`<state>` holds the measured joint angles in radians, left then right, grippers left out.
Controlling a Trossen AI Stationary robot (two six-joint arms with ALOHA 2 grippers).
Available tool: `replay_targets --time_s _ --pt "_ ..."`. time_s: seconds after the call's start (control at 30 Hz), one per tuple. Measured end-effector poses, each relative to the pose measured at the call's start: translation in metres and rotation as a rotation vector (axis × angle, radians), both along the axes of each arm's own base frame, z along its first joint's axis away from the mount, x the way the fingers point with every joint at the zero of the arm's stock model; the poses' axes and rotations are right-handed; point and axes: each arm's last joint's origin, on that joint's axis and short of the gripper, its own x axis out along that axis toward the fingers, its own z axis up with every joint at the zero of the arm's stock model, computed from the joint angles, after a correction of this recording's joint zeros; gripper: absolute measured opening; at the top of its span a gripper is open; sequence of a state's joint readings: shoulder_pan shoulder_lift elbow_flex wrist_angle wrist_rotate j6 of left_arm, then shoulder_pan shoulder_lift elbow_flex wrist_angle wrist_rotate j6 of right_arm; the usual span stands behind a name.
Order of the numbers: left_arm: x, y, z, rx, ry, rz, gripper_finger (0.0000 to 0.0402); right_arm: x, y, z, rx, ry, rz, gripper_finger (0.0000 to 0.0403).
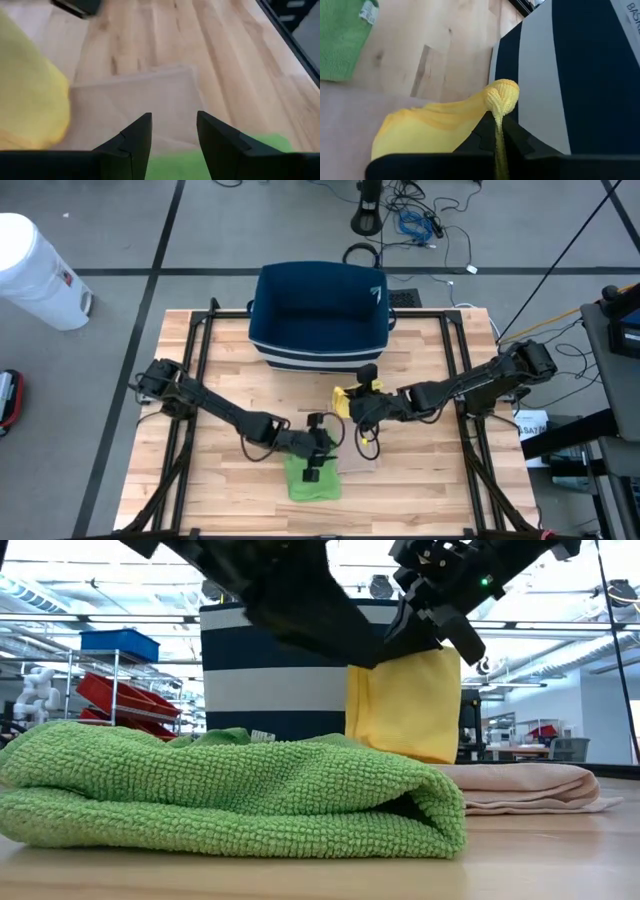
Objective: Fold towel
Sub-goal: Adjust the stacked towels
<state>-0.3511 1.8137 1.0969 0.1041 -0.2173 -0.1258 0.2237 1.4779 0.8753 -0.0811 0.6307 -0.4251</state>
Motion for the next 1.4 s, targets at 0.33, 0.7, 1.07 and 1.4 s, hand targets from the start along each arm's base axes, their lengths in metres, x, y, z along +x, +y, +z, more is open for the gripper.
replay_targets --time_s 0.33,0.7,1.07,1.4 --pt "0.027 0.044 -0.054 -0.042 0.102 0.019 0.0163 -0.002 0.01 0.001 0.051 -0.035 -0.002 0.0" --pt "0.037 0.052 -0.056 0.091 -0.006 -0.013 0.0163 -0.004 0.018 0.0 0.073 -0.04 0.01 0.0" --pt "0.032 0.073 -0.064 0.261 0.1 0.148 0.0163 -0.008 0.03 -0.002 0.116 -0.032 0.034 0.0" --pt "0.031 0.082 -0.066 0.276 0.137 0.198 0.0163 -0.014 0.044 -0.006 0.264 0.05 0.184 0.0"
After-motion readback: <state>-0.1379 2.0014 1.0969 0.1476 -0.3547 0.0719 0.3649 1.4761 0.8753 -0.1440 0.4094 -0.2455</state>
